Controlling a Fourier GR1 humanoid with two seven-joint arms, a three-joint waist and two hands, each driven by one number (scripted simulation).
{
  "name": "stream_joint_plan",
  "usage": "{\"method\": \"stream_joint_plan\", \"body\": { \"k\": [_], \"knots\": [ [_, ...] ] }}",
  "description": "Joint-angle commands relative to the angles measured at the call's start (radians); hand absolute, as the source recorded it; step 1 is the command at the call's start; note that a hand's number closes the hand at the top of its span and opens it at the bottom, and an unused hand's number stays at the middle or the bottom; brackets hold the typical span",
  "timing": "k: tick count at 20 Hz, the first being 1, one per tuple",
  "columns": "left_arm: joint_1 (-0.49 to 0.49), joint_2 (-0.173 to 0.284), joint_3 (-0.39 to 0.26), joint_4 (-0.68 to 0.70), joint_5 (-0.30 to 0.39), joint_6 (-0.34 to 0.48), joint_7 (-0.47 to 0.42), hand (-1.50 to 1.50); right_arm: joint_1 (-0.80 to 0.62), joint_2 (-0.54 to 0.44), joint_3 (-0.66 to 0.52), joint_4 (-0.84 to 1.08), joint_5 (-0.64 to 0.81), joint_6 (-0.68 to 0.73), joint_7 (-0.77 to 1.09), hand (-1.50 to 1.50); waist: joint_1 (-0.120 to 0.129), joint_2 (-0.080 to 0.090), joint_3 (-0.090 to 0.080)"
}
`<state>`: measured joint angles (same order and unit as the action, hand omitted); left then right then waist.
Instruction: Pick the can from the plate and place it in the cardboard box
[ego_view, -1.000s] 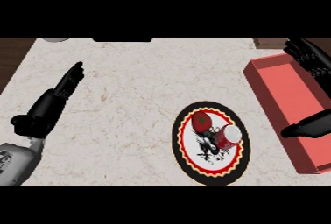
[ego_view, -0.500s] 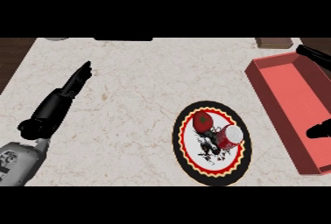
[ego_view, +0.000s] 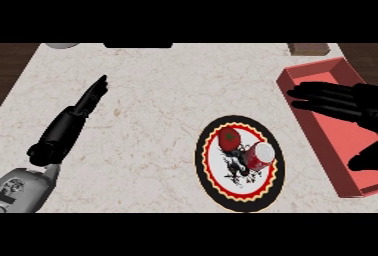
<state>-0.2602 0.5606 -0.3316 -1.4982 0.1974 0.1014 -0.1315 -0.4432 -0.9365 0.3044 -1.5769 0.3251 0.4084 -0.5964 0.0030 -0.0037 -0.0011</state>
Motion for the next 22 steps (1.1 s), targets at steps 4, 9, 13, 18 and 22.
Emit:
{"method": "stream_joint_plan", "body": {
  "k": [4,9,13,18,22],
  "knots": [
    [0.003,-0.013,0.017,-0.029,-0.024,0.000,0.041,0.00,0.050,-0.014,0.089,-0.288,0.161,0.060,0.257,-1.50,-0.015,-0.003,0.000],
    [0.027,-0.034,0.023,-0.095,-0.029,-0.003,0.094,0.00,0.126,0.038,0.156,-0.441,0.236,0.133,0.447,-1.50,-0.012,-0.004,0.001],
    [0.036,-0.016,0.098,-0.022,-0.021,-0.095,0.017,0.00,0.094,0.121,0.129,-0.428,0.249,0.231,0.528,-1.50,-0.001,0.003,0.000],
    [0.034,-0.086,0.076,-0.035,-0.112,-0.067,0.048,0.00,0.156,0.221,0.191,-0.410,0.375,0.231,0.553,-1.50,0.000,0.004,0.001],
    [0.043,-0.104,0.118,-0.031,-0.103,-0.107,0.024,0.00,0.116,0.277,0.192,-0.397,0.455,0.263,0.591,-1.50,0.002,0.004,0.001]
  ]
}}
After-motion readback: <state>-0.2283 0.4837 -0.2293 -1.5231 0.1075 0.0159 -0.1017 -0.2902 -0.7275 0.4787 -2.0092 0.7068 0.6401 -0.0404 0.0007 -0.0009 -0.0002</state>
